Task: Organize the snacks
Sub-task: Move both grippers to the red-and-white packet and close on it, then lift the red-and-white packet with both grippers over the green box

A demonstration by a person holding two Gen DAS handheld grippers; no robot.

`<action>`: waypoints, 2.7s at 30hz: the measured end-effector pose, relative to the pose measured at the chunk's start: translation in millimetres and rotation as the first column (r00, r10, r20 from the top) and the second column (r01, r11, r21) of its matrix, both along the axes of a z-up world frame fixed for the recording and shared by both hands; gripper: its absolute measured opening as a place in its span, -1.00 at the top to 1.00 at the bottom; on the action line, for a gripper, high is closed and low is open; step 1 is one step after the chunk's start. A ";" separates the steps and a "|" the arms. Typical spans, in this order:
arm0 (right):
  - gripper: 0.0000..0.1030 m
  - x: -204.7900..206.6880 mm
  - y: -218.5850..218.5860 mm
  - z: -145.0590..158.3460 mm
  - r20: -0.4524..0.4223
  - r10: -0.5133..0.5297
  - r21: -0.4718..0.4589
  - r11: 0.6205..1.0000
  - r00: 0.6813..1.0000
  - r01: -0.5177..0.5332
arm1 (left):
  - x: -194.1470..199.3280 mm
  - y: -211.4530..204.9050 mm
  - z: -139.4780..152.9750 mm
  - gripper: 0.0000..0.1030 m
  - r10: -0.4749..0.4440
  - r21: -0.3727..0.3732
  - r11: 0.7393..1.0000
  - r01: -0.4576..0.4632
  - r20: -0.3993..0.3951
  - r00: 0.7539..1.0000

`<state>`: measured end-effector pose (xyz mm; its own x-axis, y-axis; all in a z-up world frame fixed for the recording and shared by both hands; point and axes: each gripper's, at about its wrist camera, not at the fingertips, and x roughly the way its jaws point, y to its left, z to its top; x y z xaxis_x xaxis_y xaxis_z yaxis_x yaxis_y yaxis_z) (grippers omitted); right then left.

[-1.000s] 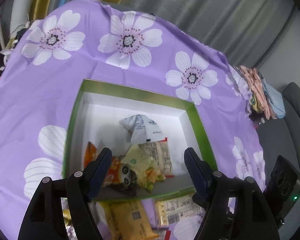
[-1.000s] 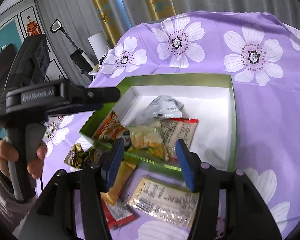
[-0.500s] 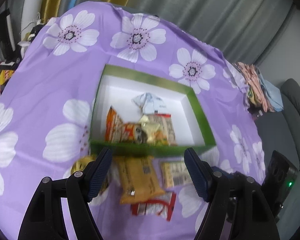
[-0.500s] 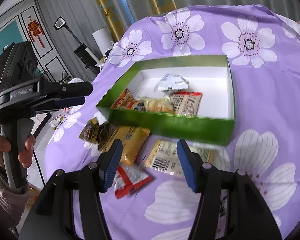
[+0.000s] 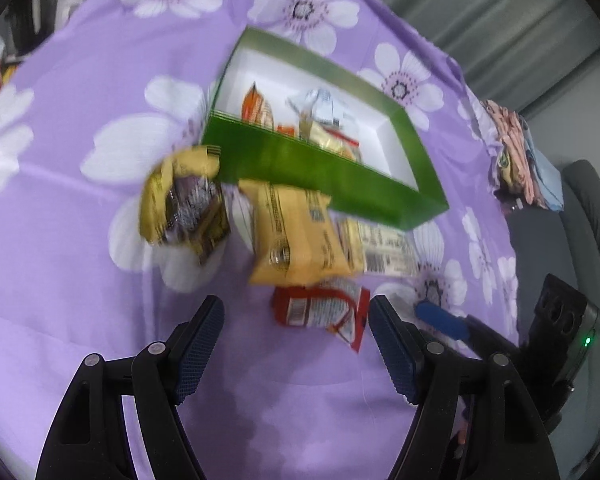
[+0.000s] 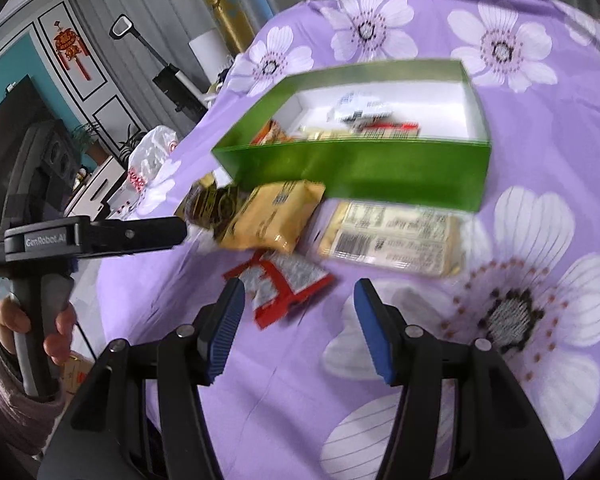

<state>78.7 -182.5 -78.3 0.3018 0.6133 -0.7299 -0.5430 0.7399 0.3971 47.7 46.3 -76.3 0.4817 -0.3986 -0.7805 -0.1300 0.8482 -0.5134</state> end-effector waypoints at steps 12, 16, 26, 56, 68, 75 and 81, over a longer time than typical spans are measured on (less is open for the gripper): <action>-0.12 3.7 6.2 -24.0 -0.092 -0.017 0.033 0.999 0.996 0.020 | 15.1 -11.9 -26.2 -0.44 -0.032 -0.043 0.999 0.029 -0.082 0.996; -0.12 9.5 10.7 -27.5 -0.098 -0.014 0.036 0.999 0.995 0.018 | 24.2 -16.8 -30.6 -0.44 -0.048 -0.068 0.997 0.042 -0.090 0.995; 0.12 23.4 24.6 -39.5 -0.131 0.018 0.058 0.998 0.991 -0.010 | 33.8 -27.4 -32.2 -0.22 -0.086 -0.069 0.994 0.080 -0.089 0.992; 0.58 -23.0 -0.1 -15.6 -0.034 0.090 0.037 0.995 0.995 -0.089 | -1.2 -37.2 -13.1 -0.01 -0.146 -0.145 0.979 0.141 -0.026 0.989; 0.58 -24.7 -11.0 18.6 0.055 0.064 0.062 0.996 0.996 -0.068 | 3.7 -50.1 26.6 -0.01 -0.166 -0.099 0.980 0.171 0.063 0.984; 0.58 -10.1 -9.9 37.6 0.113 0.051 0.075 0.995 0.992 -0.060 | 20.3 -51.6 49.0 -0.01 -0.163 -0.065 0.983 0.172 0.122 0.979; 0.58 10.0 -10.1 49.7 0.149 0.032 0.086 0.995 0.988 -0.045 | 39.4 -53.3 61.7 -0.01 -0.174 -0.046 0.982 0.183 0.159 0.972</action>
